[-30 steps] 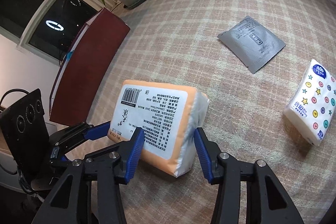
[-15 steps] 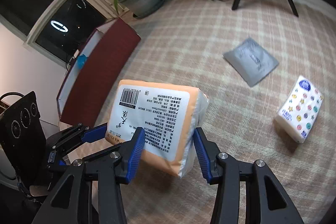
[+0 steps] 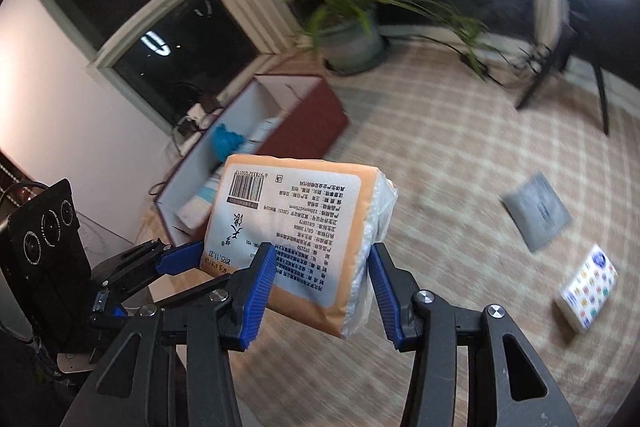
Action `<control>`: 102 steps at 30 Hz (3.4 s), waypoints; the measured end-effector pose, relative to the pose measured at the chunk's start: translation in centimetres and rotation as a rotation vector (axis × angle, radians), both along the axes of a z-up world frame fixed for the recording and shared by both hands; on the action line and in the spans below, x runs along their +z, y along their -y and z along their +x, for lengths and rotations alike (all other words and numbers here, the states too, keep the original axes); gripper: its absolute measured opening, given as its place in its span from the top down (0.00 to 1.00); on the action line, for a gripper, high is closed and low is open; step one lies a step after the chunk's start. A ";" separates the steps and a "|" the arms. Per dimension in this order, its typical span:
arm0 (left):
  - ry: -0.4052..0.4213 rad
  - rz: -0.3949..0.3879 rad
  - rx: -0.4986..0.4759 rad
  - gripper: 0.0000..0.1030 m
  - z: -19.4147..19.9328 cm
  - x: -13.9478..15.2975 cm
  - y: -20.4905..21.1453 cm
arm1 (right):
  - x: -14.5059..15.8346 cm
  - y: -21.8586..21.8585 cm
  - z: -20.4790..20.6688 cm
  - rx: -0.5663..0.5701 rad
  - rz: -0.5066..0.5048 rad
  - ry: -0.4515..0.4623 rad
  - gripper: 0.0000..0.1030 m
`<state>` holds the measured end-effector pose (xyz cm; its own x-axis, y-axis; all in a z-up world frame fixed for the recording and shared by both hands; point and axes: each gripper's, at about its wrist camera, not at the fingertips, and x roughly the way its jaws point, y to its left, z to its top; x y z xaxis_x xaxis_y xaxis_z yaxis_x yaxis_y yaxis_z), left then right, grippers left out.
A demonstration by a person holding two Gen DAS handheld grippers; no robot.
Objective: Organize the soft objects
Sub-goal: 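Lift the tissue pack with the right gripper and carry it over the box, then open the right gripper to drop the orange-and-white tissue pack into the box, then move the right gripper to the white polka-dot tissue pack while the left gripper approaches the grey sachet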
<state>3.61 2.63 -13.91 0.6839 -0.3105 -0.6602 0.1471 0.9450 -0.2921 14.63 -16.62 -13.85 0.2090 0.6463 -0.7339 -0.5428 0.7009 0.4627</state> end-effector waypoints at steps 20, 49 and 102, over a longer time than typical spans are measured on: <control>0.018 0.056 0.174 0.57 -0.7 1.4 -14.4 | 2.8 -18.9 0.7 0.164 -0.015 0.085 0.57; -0.082 0.076 0.255 0.57 1.3 -1.9 -18.8 | -0.8 -23.4 4.0 0.173 -0.115 0.061 0.57; 0.028 0.276 -0.082 0.23 2.4 1.9 8.6 | -2.2 20.1 -0.8 -0.434 -0.123 0.159 0.34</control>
